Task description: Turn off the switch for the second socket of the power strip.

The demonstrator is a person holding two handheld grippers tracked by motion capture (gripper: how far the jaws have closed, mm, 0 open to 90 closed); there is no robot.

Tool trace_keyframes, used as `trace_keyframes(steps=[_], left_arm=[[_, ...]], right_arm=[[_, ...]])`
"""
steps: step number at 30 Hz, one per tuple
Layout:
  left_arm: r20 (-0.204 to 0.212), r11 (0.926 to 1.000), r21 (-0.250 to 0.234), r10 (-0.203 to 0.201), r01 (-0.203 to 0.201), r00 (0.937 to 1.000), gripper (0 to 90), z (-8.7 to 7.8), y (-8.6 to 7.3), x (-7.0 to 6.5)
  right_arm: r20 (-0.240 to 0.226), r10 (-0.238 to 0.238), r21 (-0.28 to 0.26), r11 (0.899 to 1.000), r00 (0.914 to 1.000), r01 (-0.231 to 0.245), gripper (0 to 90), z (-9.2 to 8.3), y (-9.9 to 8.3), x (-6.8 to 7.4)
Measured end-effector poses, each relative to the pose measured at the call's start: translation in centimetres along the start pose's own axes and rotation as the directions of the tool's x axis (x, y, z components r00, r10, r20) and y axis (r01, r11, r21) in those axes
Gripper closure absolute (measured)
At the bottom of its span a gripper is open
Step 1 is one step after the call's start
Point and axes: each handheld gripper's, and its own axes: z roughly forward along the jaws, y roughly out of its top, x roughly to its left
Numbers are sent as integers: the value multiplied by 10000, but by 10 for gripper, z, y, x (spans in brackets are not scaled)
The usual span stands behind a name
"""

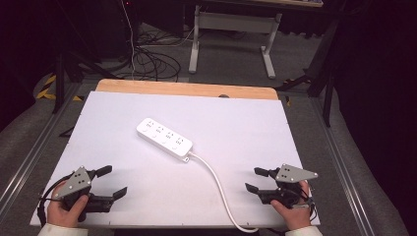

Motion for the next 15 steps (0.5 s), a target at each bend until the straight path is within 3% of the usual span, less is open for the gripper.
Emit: trace_keyframes(steps=[5, 10, 15], left_arm=[[-81, 9998, 186, -14, 15, 10000, 105, 1, -8, -3], [-268, 9999, 52, -146, 147, 9995, 106, 1, -4, -2], [-461, 10000, -41, 3, -5, 9989, 96, -5, -2, -1]], right_arm=[[1, -11, 12, 10000, 10000, 11, 358, 0, 0, 0], [-12, -49, 78, 10000, 10000, 49, 358, 1, 0, 0], [5, -64, 84, 9999, 10000, 64, 358, 1, 0, 1]])
